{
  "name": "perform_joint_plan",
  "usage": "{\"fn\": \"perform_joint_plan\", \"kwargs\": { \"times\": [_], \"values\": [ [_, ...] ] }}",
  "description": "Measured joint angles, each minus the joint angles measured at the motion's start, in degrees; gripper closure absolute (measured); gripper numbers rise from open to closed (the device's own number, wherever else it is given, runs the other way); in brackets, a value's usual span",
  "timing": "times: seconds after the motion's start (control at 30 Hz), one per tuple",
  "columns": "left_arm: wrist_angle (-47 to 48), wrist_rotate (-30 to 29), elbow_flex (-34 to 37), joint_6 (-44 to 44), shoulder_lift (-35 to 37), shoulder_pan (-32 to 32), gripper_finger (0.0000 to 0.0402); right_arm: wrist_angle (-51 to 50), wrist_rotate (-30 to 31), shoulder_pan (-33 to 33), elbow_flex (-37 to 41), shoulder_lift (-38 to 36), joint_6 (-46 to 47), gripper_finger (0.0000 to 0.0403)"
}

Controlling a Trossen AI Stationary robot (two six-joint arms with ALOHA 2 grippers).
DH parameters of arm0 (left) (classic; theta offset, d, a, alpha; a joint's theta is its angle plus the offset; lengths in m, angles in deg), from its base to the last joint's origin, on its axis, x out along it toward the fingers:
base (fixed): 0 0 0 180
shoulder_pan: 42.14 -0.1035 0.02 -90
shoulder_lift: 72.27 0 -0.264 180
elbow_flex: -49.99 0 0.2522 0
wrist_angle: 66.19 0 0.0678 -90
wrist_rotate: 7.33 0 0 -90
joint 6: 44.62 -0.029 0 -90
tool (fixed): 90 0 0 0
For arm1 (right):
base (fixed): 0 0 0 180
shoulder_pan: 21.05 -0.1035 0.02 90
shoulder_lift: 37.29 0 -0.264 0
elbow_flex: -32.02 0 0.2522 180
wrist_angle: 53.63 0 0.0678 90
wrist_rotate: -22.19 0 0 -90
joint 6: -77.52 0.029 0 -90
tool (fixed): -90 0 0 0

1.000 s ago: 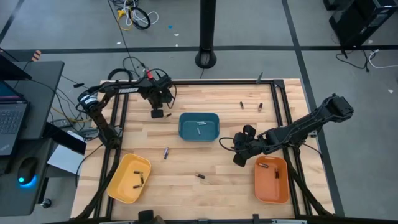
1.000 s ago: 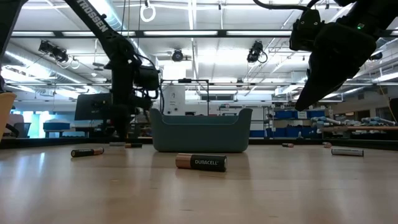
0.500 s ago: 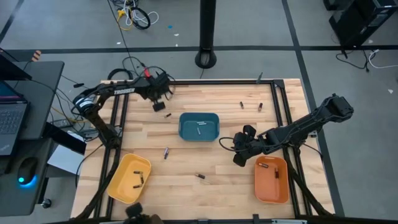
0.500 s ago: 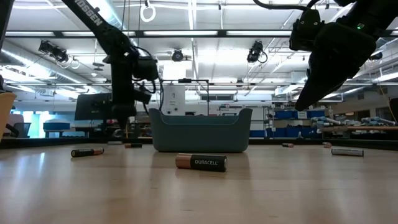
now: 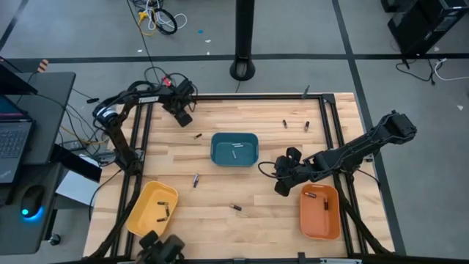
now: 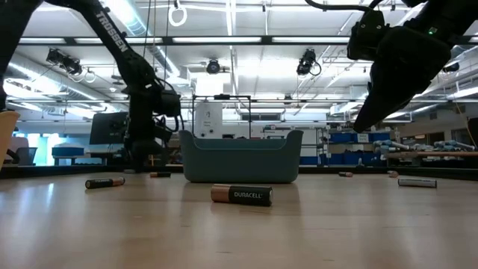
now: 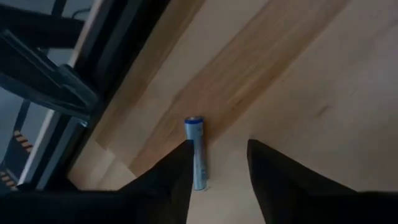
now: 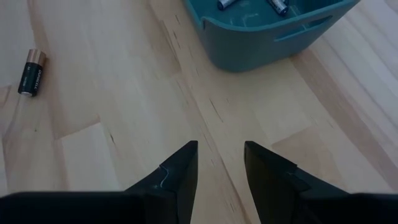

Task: Sort batteries
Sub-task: Put the silver battery into the blue bin

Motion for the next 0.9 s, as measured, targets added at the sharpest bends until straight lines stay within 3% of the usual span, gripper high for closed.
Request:
{"fn": "perform_joint_plan", "kwargs": {
  "times": [0.23, 0.47, 0.9],
  "values": [
    [-0.78, -1.16, -0.26, -0.48, -1.92, -0.61, 0.0228, -0.04, 0.0, -0.01, 0.0, 0.0, -0.05, 0.0261],
    [0.5, 1.72, -0.26, 0.28, -1.66, -0.52, 0.0229, -0.04, 0.0, -0.01, 0.0, 0.0, -0.03, 0.0261],
    [1.72, 1.28, -0.2, 1.98, -1.74, 1.44, 0.0237, -0.06, 0.0, -0.01, 0.0, 0.02, -0.05, 0.0261]
  ]
}}
